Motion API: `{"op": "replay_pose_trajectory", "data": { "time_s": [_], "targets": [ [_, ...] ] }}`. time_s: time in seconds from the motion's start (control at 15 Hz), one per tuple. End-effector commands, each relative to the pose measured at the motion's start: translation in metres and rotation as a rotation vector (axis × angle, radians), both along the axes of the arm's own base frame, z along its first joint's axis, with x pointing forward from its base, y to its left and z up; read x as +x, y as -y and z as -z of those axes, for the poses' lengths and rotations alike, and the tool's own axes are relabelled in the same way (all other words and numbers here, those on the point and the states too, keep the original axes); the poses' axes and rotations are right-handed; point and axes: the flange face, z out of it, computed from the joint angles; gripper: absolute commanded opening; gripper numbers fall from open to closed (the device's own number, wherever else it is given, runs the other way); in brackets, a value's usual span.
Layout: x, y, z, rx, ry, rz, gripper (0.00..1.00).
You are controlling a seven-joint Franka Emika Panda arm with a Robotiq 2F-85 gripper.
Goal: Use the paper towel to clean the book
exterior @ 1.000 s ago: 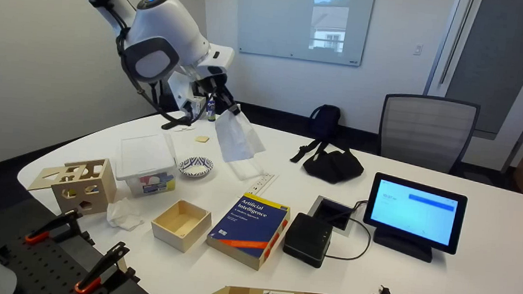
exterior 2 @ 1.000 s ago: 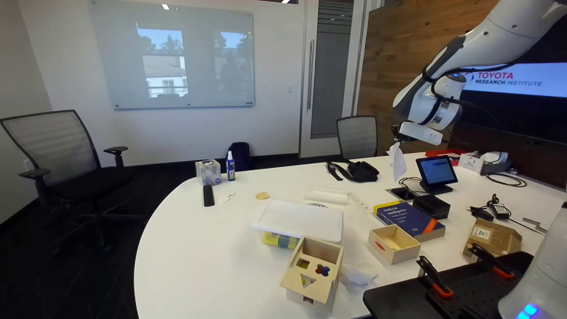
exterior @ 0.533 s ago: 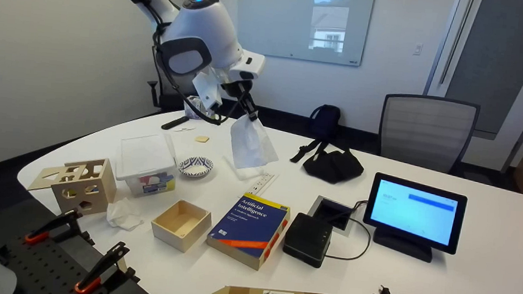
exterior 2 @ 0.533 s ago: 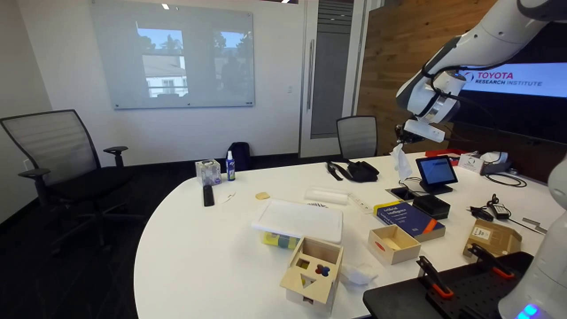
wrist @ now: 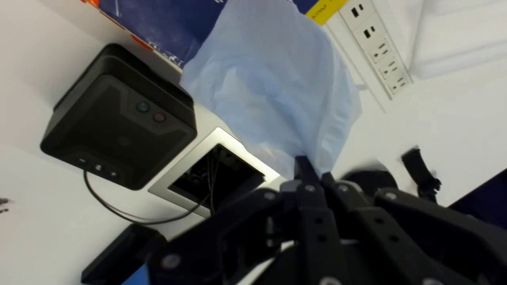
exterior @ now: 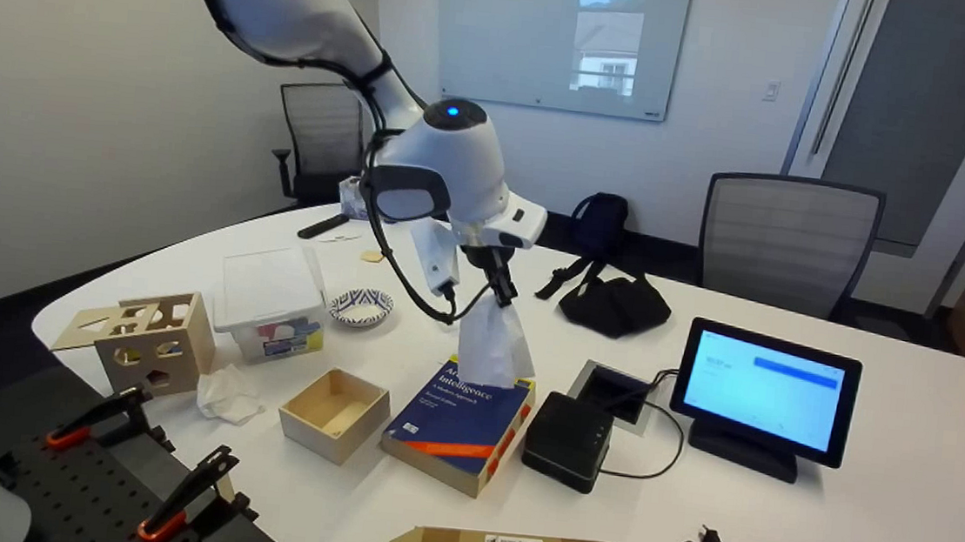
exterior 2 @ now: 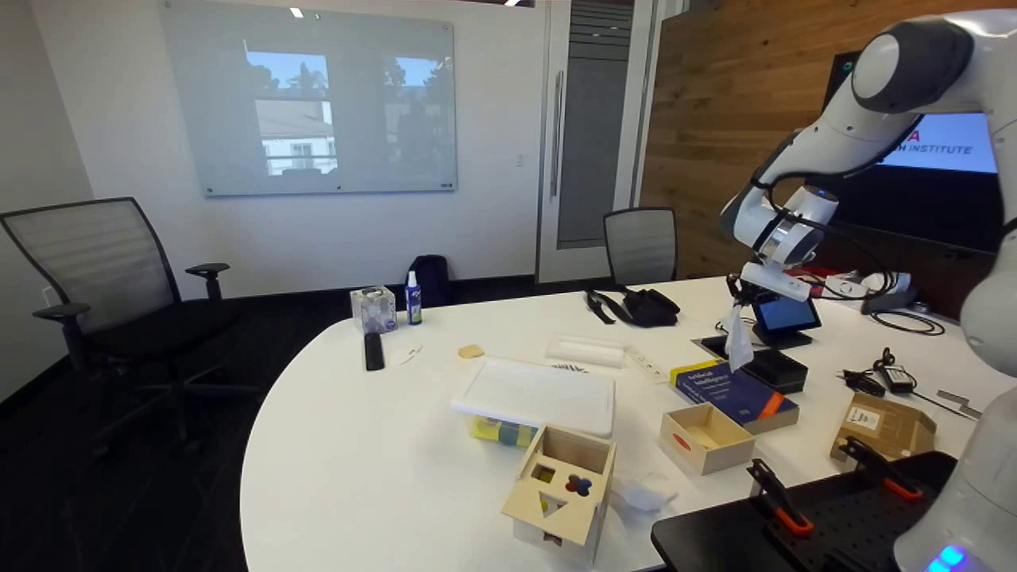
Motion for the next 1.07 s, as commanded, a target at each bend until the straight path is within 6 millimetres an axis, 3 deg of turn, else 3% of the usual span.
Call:
{"op": "replay_pose_trajectory", "data": {
  "time_s": [0.0, 0.4, 0.67, 1.0],
  "targets": [
    [0.014, 0.022, 0.045, 0.054, -0.04, 0.013, 0.0],
    [0.043, 0.017, 0.101, 0.089, -0.12, -0.041, 0.0],
    [0.065, -0.006, 0.128, 0.114, -0.205, -0.1, 0.0],
    [0.072, -0.031, 0.16, 0.192, -0.371, -0.181, 0.0]
  ]
}}
